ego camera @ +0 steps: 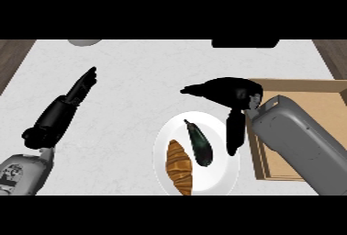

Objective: Pick the eggplant from the plate and place it in the cardboard box

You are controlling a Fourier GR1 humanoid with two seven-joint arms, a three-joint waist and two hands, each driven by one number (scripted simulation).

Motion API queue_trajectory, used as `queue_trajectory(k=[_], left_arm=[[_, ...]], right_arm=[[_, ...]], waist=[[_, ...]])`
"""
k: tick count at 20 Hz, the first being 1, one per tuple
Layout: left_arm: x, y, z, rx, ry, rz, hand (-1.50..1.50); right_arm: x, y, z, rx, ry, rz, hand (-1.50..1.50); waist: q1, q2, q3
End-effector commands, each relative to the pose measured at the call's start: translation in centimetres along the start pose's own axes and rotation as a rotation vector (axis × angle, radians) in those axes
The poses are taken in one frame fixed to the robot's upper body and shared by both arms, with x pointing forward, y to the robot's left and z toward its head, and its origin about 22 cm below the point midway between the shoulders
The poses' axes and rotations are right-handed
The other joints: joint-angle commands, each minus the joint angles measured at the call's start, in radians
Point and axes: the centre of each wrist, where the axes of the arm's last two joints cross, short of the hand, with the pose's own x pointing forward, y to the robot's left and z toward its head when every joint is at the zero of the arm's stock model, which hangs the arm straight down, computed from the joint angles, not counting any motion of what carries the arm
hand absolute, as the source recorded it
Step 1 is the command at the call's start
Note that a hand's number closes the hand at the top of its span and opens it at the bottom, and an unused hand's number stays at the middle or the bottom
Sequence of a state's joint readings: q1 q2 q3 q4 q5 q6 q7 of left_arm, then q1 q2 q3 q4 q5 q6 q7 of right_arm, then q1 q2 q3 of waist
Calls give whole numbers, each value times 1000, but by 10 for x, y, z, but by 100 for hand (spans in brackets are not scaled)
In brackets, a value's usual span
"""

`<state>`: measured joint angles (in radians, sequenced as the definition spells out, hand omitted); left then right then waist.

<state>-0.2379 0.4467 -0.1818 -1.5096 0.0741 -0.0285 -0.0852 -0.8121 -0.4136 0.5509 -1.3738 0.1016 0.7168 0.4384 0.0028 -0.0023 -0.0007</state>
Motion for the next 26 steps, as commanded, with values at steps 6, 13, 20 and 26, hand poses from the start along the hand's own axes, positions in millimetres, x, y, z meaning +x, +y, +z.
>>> queue_trajectory(k=[6,13,20,26], left_arm=[[8,-2,-3,-4,-1,-2,0],[-5,12,-2,-4,-19,-1,0],[1,-10,3,-19,-8,-1,0],[4,-19,10,-7,-18,11,0]], right_arm=[[9,28,-13,51,78,17,-150],[6,48,-34,0,114,47,-150],[13,67,-48,40,156,99,-150],[-9,60,-54,26,178,89,-150]], waist=[[0,2,1],[1,3,1],[2,3,1],[5,2,1]])
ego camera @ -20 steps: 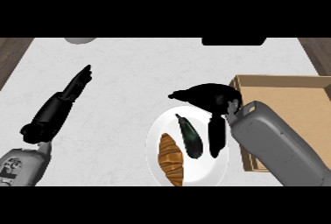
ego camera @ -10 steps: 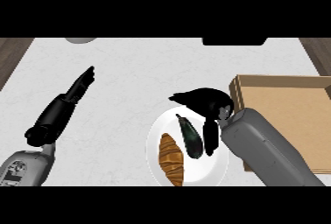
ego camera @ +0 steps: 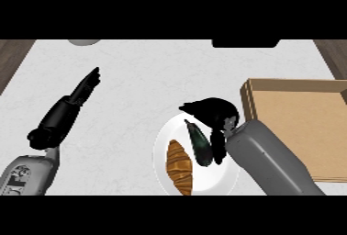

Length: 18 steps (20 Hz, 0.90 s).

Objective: Pick the eggplant from the plate and place it in the cardboard box

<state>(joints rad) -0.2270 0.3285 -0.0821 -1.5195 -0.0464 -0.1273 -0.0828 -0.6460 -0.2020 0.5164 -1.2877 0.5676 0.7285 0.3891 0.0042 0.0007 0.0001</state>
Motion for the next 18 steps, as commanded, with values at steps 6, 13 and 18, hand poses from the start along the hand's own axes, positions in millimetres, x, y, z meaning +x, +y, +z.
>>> queue_trajectory(k=[6,13,18], left_arm=[[0,4,-1,9,4,-4,0],[10,12,9,-3,-11,-14,0],[7,-6,-12,6,13,-11,0]], right_arm=[[3,19,-21,24,-38,-23,-150],[7,42,-31,48,14,3,-150],[-16,46,-45,45,45,20,-150]], waist=[[-1,0,0],[0,-1,0],[-1,0,0]])
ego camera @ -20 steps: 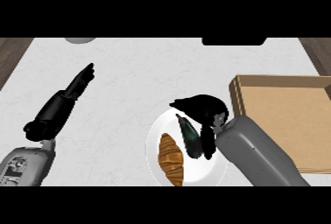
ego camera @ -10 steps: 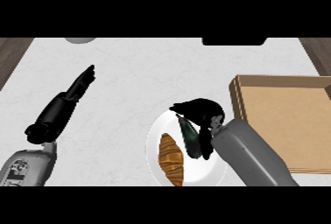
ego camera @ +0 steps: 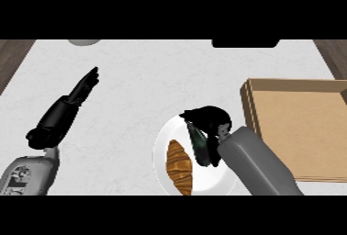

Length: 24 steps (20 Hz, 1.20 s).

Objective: Pick the eggplant from the plate and place it in the cardboard box

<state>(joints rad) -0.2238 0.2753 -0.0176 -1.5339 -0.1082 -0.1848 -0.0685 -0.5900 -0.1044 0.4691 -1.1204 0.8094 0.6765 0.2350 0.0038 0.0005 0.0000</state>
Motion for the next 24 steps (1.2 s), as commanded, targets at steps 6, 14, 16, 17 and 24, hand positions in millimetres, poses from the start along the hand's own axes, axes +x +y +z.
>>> queue_trajectory(k=[6,14,16,17,24], left_arm=[[3,7,-3,-1,1,-1,0],[3,-4,-9,-7,-1,15,0],[-4,2,3,4,-6,11,0],[6,-5,7,-4,-1,17,0],[-14,15,26,46,69,10,0]], right_arm=[[-18,25,-12,47,-33,-7,-150],[-7,35,-27,-143,-176,67,150],[1,24,-28,-177,-180,74,150],[-13,25,-33,-182,-187,82,150],[16,104,40,-208,-726,313,150]], waist=[[-1,0,0],[1,2,0],[2,1,0],[6,1,0],[-62,-35,1]])
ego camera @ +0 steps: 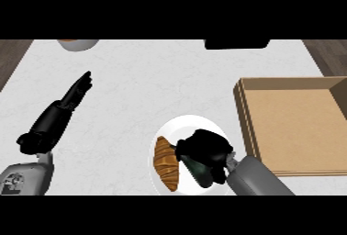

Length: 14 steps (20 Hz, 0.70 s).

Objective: Pick the eggplant from the plate and place it in the cardboard box

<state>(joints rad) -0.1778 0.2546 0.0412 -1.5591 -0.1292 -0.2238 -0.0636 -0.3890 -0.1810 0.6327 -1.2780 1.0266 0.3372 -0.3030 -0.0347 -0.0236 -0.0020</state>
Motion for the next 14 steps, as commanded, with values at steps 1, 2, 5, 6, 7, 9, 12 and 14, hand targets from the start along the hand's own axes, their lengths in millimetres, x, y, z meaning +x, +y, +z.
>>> queue_trajectory(k=[1,2,5,6,7,9,12,14], left_arm=[[-4,7,3,39,19,-1,0],[-5,13,14,28,27,0,0],[-7,18,17,39,28,-9,0],[-12,9,22,40,27,-5,0],[-1,8,12,46,10,-15,0],[-7,4,15,35,22,-4,0],[-3,15,10,34,20,-6,0],[7,18,5,38,15,-11,0]], right_arm=[[42,34,32,-24,-312,70,150],[49,38,46,-71,-323,70,150],[49,35,95,-194,-382,144,150],[62,25,106,-235,-410,147,150],[58,19,123,-247,-425,199,150],[68,5,149,-326,-450,254,150],[93,-12,187,-411,-434,229,150],[83,-18,212,-462,-371,191,150]], waist=[[-40,-3,3],[-34,-10,3],[-44,0,3],[-46,-2,1],[-42,2,3],[-53,2,2],[-44,9,1],[-41,13,3]])
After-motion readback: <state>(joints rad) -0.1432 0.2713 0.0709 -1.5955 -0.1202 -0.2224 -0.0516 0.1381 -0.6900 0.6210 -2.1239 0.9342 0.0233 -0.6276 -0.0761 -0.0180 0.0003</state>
